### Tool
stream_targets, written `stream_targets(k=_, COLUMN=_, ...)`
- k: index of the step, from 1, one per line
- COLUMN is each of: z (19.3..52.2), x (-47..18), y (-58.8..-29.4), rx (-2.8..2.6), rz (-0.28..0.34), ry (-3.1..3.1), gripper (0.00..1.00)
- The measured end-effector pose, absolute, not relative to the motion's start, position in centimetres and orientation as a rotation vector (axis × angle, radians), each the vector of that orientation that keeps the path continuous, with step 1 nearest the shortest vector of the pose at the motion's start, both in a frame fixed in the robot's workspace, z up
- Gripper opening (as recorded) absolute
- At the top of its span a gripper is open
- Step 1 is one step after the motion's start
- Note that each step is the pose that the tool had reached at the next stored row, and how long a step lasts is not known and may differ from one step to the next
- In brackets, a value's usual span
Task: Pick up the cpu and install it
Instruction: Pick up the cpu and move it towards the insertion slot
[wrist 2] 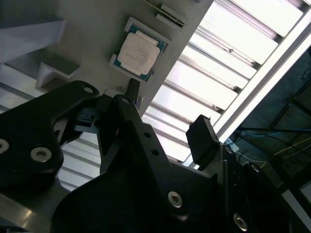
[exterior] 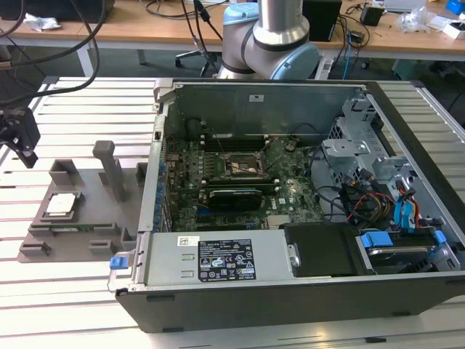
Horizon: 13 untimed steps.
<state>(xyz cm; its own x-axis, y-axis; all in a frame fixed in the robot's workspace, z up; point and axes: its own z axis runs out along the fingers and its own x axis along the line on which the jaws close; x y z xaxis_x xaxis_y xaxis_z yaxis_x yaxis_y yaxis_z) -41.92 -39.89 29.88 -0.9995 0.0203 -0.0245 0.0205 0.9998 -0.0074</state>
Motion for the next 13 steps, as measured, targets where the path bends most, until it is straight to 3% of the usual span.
stream_targets(k=13, z=29.23, x=-41.92, y=-39.89, rx=0.032, rz=-0.012, ry=3.117, gripper=0.66)
